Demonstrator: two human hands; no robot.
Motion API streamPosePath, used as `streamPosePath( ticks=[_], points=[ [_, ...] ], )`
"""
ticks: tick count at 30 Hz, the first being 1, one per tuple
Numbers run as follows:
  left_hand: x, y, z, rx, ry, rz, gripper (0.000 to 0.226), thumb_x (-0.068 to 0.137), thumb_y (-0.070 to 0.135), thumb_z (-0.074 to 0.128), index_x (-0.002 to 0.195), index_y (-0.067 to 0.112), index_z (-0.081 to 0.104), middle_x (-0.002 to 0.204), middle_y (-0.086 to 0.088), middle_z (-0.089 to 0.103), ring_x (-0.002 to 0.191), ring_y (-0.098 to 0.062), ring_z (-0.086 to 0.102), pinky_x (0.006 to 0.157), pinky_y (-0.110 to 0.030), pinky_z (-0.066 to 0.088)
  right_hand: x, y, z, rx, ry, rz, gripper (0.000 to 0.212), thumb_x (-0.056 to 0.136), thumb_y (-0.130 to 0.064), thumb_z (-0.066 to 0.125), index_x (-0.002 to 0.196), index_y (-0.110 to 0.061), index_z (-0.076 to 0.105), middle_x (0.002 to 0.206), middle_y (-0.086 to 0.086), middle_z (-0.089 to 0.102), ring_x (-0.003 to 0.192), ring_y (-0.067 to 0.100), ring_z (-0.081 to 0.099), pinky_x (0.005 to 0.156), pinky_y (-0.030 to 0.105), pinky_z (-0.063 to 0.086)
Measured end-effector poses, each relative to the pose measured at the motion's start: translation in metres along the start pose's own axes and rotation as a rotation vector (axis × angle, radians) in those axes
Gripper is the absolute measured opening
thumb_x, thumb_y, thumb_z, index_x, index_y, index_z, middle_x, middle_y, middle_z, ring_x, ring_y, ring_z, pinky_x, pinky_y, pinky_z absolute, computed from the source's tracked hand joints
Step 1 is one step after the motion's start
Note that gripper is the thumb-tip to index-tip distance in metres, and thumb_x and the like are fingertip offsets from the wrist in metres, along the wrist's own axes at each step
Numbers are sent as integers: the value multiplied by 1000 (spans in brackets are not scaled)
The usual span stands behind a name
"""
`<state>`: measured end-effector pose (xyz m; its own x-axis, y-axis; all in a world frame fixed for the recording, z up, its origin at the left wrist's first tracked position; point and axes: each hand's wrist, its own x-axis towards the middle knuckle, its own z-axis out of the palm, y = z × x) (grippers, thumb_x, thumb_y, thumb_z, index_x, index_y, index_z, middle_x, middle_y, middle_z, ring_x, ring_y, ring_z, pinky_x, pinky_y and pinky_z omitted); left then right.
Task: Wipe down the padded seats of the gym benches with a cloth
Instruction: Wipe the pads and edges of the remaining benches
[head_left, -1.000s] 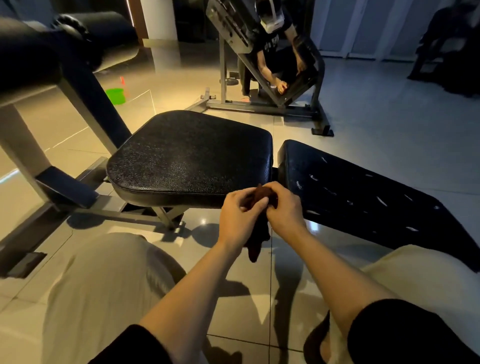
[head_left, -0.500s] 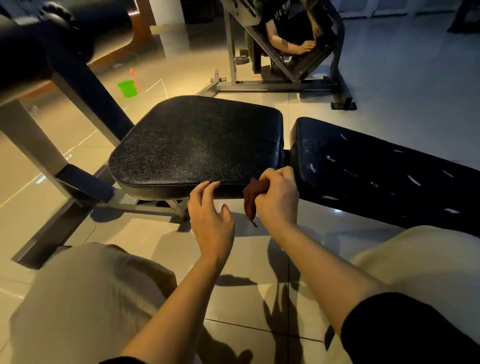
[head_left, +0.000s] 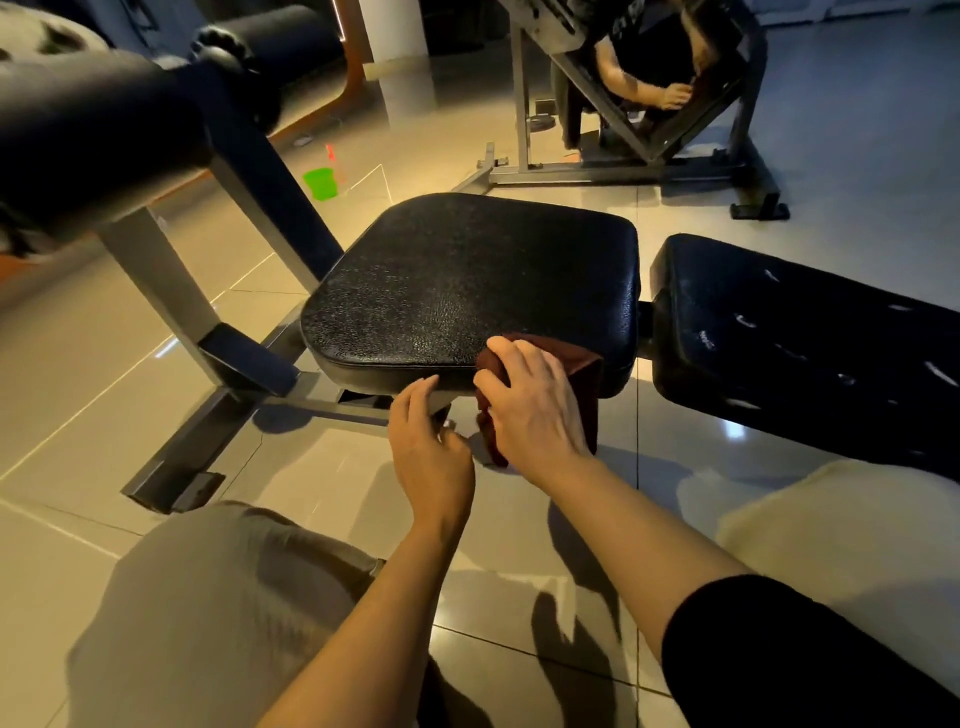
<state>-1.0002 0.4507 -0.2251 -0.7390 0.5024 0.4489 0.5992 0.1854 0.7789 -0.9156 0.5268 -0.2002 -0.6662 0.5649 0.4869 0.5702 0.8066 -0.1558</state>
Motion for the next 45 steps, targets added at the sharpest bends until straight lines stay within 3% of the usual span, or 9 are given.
streamPosePath(
  ticks=[4, 8, 18, 21, 25, 29, 35, 39, 45],
  points=[
    [0, 6, 8, 68, -36, 134, 59, 77, -14, 59, 131, 11, 55, 134, -7, 50, 126, -19, 45, 105, -19, 31, -7, 16, -1, -63, 51, -51, 43, 64, -8, 81, 103, -16, 66, 133, 15, 55, 119, 34, 51, 96, 47, 43],
    [-7, 19, 24, 112, -92, 293, 58, 78, -9, 66, 131, 9, 55, 135, -9, 51, 128, -22, 42, 109, -29, 33, -18, 35, -4, -103, 59, -25, 45, 66, -17, 84, 107, -18, 64, 133, 13, 54, 120, 33, 49, 92, 49, 43],
    [-12, 10, 24, 118, 58, 79, 65, 79, -11, 62, 139, 9, 46, 143, -11, 42, 134, -25, 37, 110, -41, 37, -13, 33, -1, 1, 245, 39, 21, 75, -4, 73, 95, -6, 68, 116, 20, 61, 108, 38, 56, 88, 47, 48],
    [1, -8, 7, 157, 50, 45, 67, 80, -9, 62, 141, 9, 44, 146, -11, 40, 136, -24, 35, 112, -37, 34, 4, 11, 7, 74, 264, -52, 18, 79, 1, 70, 95, -5, 67, 117, 20, 60, 106, 36, 56, 89, 46, 50],
    [17, -32, -20, 223, -18, 104, 70, 80, -7, 63, 144, 9, 41, 149, -9, 37, 137, -21, 31, 113, -15, 17, 32, -23, 17, 111, 216, -280, 21, 84, -10, 66, 104, -6, 65, 126, 20, 56, 112, 34, 53, 92, 42, 48],
    [27, -43, -38, 242, -39, 182, 64, 84, 2, 66, 143, 5, 41, 150, -13, 37, 138, -25, 34, 115, -30, 26, 47, -43, 28, 44, 85, -396, 45, 74, -13, 78, 116, -10, 63, 132, 17, 54, 118, 32, 52, 101, 43, 43],
    [24, -32, -23, 187, -16, 252, 58, 84, 4, 64, 139, 5, 44, 144, -12, 43, 135, -23, 36, 116, -26, 24, 37, -35, 25, 19, 147, -347, 34, 76, -9, 73, 109, -7, 67, 125, 16, 61, 110, 32, 58, 91, 42, 50],
    [10, -11, 3, 212, -51, 300, 50, 85, 11, 57, 134, 5, 51, 141, -14, 47, 132, -31, 40, 109, -48, 34, 18, -2, 9, 4, 157, -269, 31, 76, -8, 75, 106, -6, 68, 118, 16, 64, 107, 32, 60, 88, 41, 52],
    [-23, 30, 37, 274, -217, 360, 63, 77, 4, 70, 136, 10, 49, 146, -10, 42, 139, -28, 30, 114, -55, 26, -26, 59, -29, -126, 18, -22, 47, 66, -14, 85, 108, -7, 66, 120, 15, 62, 111, 33, 58, 91, 43, 51]
  ],
)
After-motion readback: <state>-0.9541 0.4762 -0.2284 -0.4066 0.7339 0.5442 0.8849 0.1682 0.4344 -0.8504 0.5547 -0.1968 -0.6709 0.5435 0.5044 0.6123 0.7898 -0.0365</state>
